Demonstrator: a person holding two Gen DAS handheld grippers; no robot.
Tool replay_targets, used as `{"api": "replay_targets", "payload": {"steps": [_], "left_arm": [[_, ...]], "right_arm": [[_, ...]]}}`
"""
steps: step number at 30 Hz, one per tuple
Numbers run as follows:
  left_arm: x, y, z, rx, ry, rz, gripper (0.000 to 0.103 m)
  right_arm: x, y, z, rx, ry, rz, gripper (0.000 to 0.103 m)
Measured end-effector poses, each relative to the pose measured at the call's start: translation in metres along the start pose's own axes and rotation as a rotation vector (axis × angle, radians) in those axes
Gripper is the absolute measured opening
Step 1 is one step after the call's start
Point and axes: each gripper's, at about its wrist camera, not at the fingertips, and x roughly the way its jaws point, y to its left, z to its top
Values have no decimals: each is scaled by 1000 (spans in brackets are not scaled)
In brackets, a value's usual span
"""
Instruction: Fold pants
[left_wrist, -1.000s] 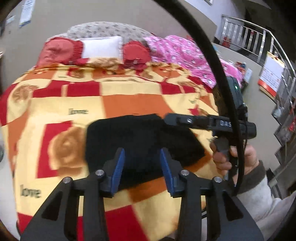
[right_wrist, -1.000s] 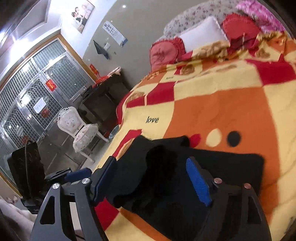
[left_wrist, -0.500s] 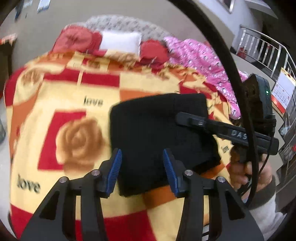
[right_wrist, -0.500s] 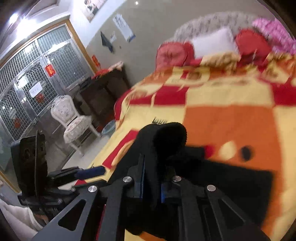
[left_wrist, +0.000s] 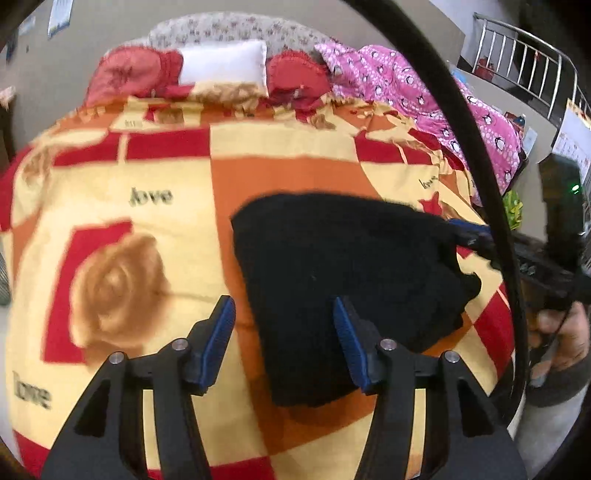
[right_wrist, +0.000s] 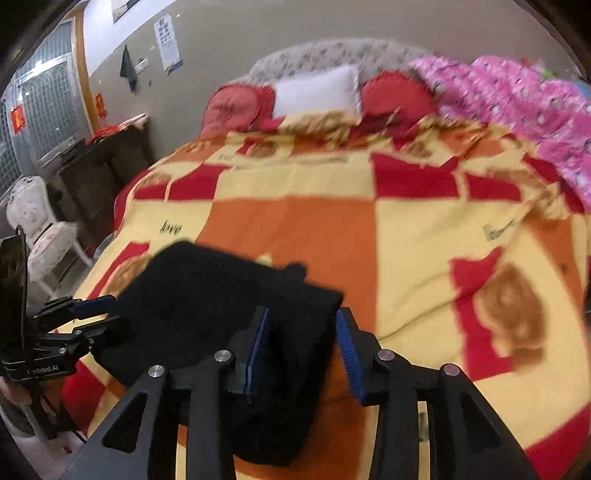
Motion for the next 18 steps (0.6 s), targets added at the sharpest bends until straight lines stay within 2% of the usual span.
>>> {"api": "replay_targets", "payload": {"steps": [3, 6, 7, 9, 11, 14, 16, 18], "left_arm": [[-3, -1, 8, 17, -24, 23, 54], [7, -2, 18, 16, -25, 40, 54], [14, -2, 21, 20, -34, 62, 54], [30, 0, 23, 11, -2, 102, 54], [38, 4, 18, -16, 24, 68, 54], [36, 6, 13, -22, 21, 65, 57], [29, 6, 13, -20, 25, 64, 57], [19, 4, 15, -5, 3, 74, 57]], "right_arm": [[-17, 16, 2, -17, -35, 97, 39], [-18, 44, -7, -106, -7, 151, 38], [-13, 52, -9, -124, 10, 154, 35], [-1, 63, -22, -168, 68, 124, 34], [6, 67, -43, -210, 118, 68, 34], [-8, 57, -57, -194, 90, 105, 34], [-18, 49, -52, -169, 86, 111, 40], [-25, 42, -40, -132, 53, 115, 41]]}}
